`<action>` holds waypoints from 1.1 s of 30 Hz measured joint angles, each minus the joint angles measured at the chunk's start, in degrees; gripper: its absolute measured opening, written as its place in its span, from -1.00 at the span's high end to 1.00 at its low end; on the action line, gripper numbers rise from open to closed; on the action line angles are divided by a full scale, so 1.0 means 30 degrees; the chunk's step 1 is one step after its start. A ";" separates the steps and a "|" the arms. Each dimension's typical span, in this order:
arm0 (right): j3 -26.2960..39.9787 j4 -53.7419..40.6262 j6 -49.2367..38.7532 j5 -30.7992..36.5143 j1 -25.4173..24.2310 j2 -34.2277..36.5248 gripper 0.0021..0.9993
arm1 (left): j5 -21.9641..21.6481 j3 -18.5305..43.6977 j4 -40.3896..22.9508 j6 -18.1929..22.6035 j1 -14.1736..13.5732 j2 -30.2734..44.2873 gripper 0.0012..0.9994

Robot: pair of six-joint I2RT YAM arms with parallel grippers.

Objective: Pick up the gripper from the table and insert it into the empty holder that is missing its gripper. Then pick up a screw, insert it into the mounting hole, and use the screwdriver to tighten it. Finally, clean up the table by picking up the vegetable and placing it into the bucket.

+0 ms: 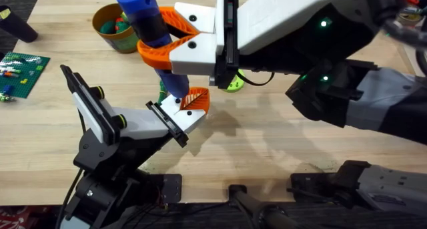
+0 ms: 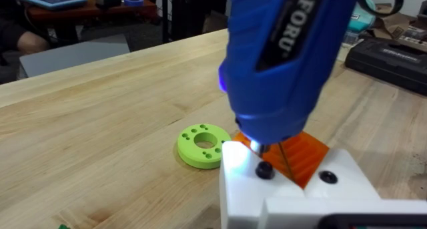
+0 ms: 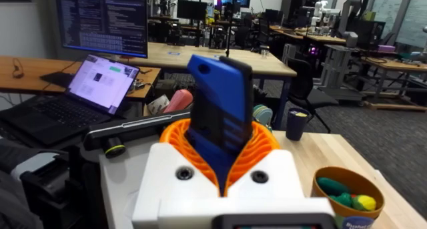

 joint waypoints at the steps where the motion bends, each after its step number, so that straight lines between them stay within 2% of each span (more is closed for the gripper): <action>1: 0.0000 -0.0137 0.0006 0.0001 0.0000 0.0000 0.93 | -0.0019 0.0000 0.0001 -0.0028 0.0003 0.0000 0.98; 33: 0.0528 0.0111 0.0727 -0.1409 0.0000 -0.1042 0.93 | -0.0010 0.0000 0.0038 -0.0072 0.0003 0.0015 0.98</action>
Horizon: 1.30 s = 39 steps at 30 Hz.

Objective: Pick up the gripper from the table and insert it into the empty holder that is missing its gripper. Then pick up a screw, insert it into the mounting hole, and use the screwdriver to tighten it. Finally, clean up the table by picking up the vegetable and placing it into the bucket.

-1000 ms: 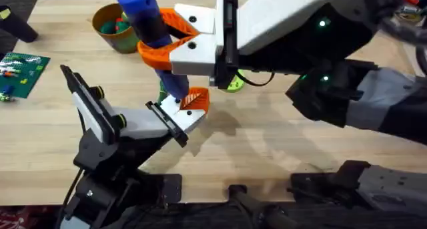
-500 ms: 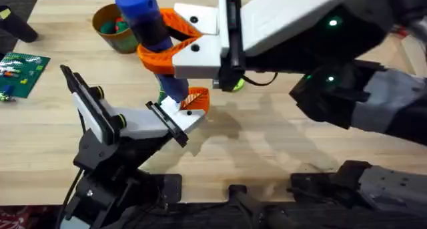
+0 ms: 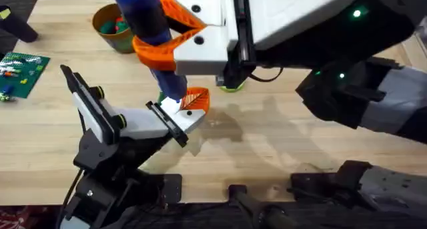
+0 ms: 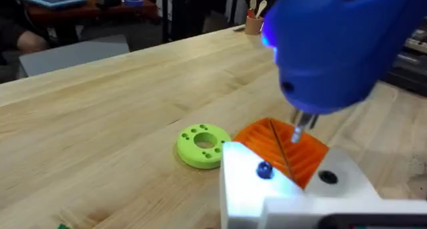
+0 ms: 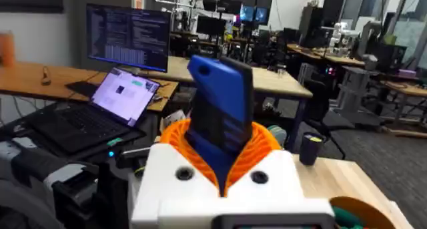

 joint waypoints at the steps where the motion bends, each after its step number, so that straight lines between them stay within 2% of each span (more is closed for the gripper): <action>1: 0.0061 0.0004 0.0000 0.0000 0.0000 0.0000 0.93 | 0.0007 0.0000 0.0000 0.0000 0.0000 0.0000 0.98; 14: 0.0819 -0.0199 0.0180 -0.0079 0.0000 0.0322 0.93 | 0.0014 0.0000 0.0007 0.0000 0.0000 0.0000 0.98; 39: 0.0884 -0.0384 0.0299 -0.0571 0.0027 0.1253 0.93 | 0.0011 0.0000 0.0007 0.0000 0.0000 0.0000 0.98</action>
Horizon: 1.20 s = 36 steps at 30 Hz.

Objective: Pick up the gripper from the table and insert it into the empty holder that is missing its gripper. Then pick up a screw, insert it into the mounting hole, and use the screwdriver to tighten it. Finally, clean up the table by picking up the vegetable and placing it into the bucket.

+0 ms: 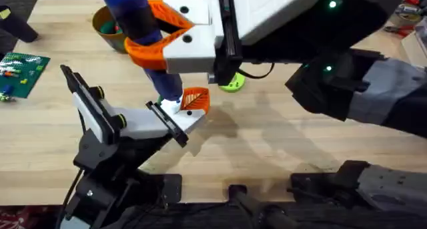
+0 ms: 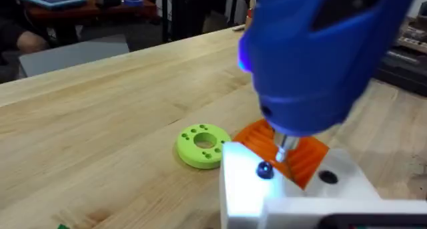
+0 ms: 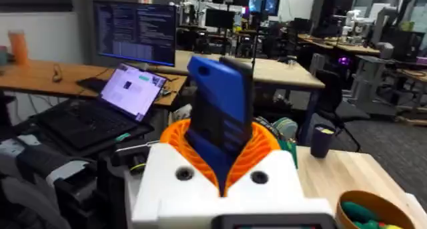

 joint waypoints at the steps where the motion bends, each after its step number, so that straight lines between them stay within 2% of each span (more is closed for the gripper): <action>1: -0.0003 -0.0026 0.0000 -0.0095 -0.0017 0.0000 0.93 | 0.0000 0.0000 0.0000 0.0000 0.0000 0.0000 0.98; 8: 0.0000 0.0621 0.0236 -0.0706 -0.0464 0.0000 0.93 | 0.0005 0.0000 -0.0005 0.0000 0.0000 0.0000 0.98; 36: -0.0005 0.1246 0.0423 -0.0914 -0.0464 0.0497 0.93 | 0.0001 0.0000 -0.0006 0.0000 0.0000 0.0000 0.98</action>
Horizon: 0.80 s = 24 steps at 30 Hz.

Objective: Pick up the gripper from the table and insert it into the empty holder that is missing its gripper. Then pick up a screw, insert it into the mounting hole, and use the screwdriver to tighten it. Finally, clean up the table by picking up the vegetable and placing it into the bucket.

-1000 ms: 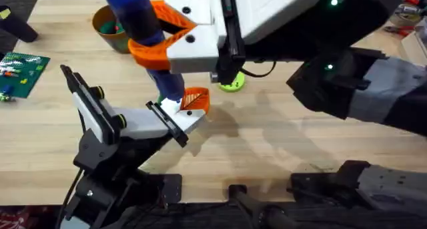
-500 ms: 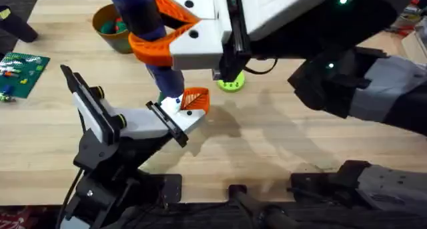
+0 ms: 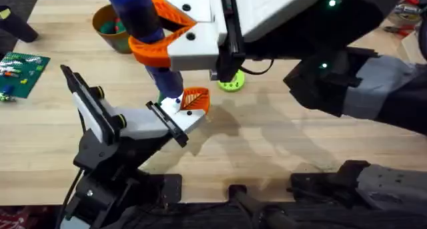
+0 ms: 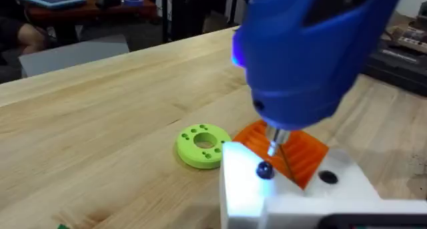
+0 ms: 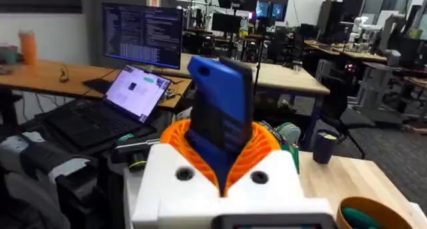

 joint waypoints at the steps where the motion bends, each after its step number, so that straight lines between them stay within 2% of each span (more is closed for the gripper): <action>1: 0.0000 -0.0001 0.0000 0.0004 0.0000 0.0011 0.93 | 0.0004 0.0000 0.0006 0.0000 0.0000 0.0000 0.98; 24: 0.0000 -0.0001 0.0000 -0.0003 0.0228 0.0326 0.93 | 0.0005 0.0000 0.0006 0.0000 0.0000 0.0000 0.98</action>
